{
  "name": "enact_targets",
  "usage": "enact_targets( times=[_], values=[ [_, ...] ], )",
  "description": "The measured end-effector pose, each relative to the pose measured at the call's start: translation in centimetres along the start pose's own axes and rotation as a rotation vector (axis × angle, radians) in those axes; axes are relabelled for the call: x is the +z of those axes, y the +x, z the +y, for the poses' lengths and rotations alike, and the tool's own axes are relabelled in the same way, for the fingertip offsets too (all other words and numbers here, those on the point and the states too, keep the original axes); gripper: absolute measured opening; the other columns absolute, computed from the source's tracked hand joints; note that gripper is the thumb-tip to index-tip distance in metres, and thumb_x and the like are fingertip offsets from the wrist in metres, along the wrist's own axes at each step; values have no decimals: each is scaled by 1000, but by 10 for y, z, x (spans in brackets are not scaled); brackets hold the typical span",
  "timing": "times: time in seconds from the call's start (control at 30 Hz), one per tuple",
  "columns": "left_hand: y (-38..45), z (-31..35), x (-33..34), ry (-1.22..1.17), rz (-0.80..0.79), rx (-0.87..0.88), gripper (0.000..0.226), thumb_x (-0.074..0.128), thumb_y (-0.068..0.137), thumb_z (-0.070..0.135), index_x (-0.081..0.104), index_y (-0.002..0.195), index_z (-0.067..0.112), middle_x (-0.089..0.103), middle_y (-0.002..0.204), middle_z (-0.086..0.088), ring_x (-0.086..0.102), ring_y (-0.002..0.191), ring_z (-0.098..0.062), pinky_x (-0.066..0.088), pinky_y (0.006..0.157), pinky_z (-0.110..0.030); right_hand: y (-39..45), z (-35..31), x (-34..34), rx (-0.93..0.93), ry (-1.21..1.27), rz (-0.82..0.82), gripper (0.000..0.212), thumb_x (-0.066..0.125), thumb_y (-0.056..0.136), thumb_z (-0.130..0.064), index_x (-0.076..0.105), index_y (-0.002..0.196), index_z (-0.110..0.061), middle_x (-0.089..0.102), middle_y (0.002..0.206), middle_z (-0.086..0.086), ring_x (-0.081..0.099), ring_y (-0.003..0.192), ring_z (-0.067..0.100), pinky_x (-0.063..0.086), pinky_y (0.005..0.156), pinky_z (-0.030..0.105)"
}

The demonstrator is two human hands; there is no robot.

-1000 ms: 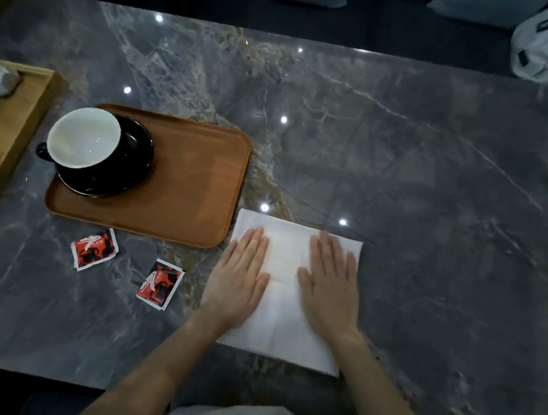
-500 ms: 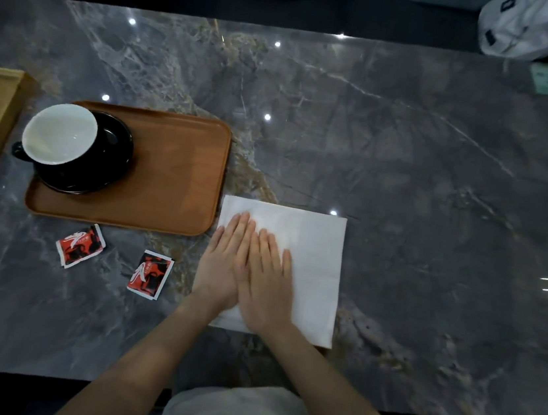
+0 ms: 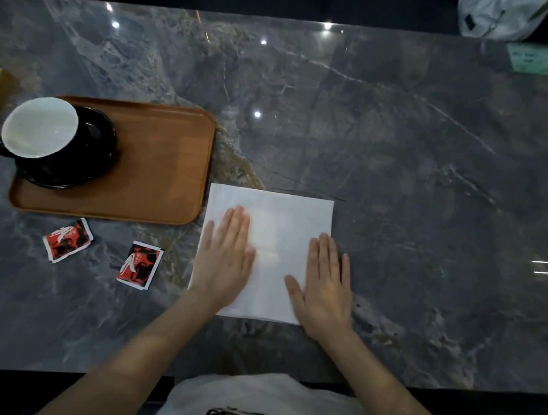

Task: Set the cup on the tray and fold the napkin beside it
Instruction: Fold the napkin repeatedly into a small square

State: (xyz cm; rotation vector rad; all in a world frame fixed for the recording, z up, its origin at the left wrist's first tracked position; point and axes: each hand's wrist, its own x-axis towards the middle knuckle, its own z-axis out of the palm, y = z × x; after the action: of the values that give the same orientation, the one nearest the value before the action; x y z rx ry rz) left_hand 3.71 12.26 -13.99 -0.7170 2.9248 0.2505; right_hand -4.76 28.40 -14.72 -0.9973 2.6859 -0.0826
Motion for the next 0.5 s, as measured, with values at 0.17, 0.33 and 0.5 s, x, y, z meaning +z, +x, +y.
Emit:
enact_targets(
  times=[0.17, 0.33, 0.5],
  values=[
    [-28, 58, 0, -167, -186, 240, 61, -20, 83, 47, -15, 139, 21, -22, 149, 3, -22, 139, -15, -12, 116, -38, 0, 1, 1, -19, -54, 12, 69, 24, 88, -45, 30, 140, 1, 35, 148, 19, 23, 138, 26, 4, 113, 40],
    [-32, 23, 13, -71, -76, 99, 58, 6, 95, 46, 10, 146, 21, 5, 154, -1, 3, 144, -21, 4, 118, -39, -1, 4, 3, -8, -13, 22, 73, 25, 90, -52, 23, 143, -2, 30, 151, 16, 21, 140, 24, -6, 112, 35],
    [-37, -9, 5, 36, -91, -102, 63, 22, 92, 43, 33, 139, 4, 35, 147, -17, 29, 137, -28, 9, 110, -39, -1, 2, 3, -3, 8, 23, 73, 27, 90, -52, 22, 143, -3, 29, 151, 14, 14, 139, 21, -6, 112, 36]
  ],
)
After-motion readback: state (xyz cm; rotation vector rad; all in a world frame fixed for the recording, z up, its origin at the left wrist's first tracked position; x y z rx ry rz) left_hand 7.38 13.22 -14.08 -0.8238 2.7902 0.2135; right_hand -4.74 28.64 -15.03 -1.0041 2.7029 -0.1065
